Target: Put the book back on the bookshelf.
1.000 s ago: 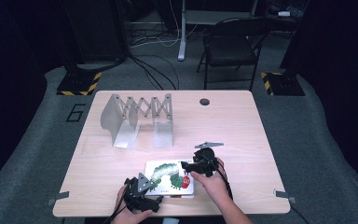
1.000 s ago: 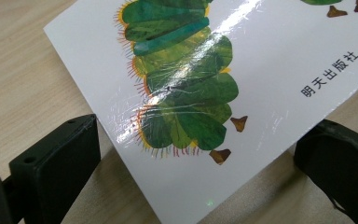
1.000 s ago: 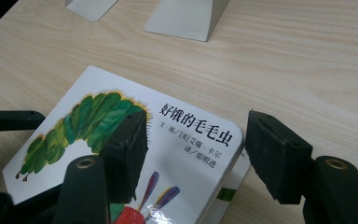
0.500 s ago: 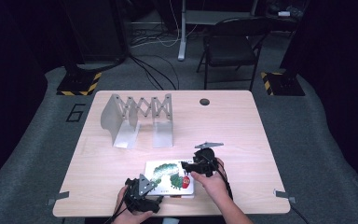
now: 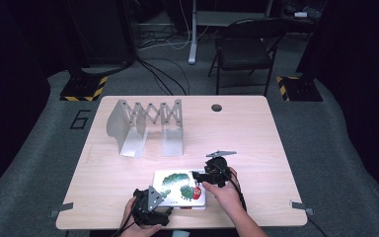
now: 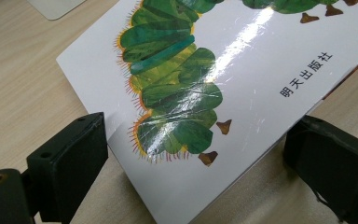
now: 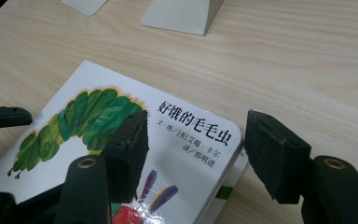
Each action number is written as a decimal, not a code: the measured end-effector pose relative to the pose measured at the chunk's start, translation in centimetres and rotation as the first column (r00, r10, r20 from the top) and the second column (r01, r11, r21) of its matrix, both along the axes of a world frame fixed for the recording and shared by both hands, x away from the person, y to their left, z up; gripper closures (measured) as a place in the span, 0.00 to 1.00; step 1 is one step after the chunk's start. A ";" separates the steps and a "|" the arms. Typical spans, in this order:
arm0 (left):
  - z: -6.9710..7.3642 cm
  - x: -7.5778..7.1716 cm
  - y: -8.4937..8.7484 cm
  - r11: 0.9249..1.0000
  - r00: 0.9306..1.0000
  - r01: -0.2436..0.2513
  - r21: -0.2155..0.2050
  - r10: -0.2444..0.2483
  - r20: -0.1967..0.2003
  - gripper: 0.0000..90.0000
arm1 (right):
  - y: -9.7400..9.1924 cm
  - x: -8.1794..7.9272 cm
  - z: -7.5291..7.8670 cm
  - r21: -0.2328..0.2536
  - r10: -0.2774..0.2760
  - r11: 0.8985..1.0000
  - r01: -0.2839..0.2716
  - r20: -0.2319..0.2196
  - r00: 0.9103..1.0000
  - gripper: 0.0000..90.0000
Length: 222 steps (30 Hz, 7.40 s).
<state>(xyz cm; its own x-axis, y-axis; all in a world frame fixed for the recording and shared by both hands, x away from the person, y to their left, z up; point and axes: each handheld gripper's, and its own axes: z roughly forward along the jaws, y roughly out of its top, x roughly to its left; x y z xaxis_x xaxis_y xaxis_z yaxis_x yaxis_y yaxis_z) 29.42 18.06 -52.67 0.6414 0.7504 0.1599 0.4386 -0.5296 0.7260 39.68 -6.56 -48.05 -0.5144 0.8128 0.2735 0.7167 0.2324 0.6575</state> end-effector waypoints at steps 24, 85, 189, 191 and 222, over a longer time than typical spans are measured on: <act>-0.1 -0.9 -0.5 0.997 0.992 0.064 0.040 -0.068 0.103 0.25 | 0.2 0.0 -0.5 0.006 -0.005 1.000 0.005 -0.036 0.999 0.45; -0.4 0.1 0.5 0.994 0.986 0.110 0.023 -0.112 0.125 0.25 | 1.2 3.9 -1.5 0.058 0.080 0.996 -0.069 -0.207 0.975 0.33; 0.7 2.1 3.2 0.996 0.978 0.010 -0.090 -0.029 -0.204 0.17 | 0.5 4.0 -1.7 0.114 0.103 0.990 -0.077 -0.246 0.964 0.44; 0.9 2.2 3.4 0.994 0.976 0.017 -0.109 -0.040 -0.216 0.18 | 0.5 4.1 -1.7 0.114 0.105 0.990 -0.078 -0.249 0.963 0.44; 1.5 3.3 4.6 0.976 0.978 -0.059 -0.207 0.014 -0.210 0.21 | 0.4 3.8 -1.3 0.101 0.106 0.991 -0.084 -0.238 0.965 0.46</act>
<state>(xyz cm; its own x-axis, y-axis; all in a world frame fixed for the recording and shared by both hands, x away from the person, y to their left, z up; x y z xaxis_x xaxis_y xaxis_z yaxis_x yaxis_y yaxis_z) 32.75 22.64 -51.18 0.6152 0.7763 -0.1377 0.6067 -0.3547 0.7114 43.46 -6.20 -49.38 -0.4970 0.7300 0.4692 0.8349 0.2548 0.4879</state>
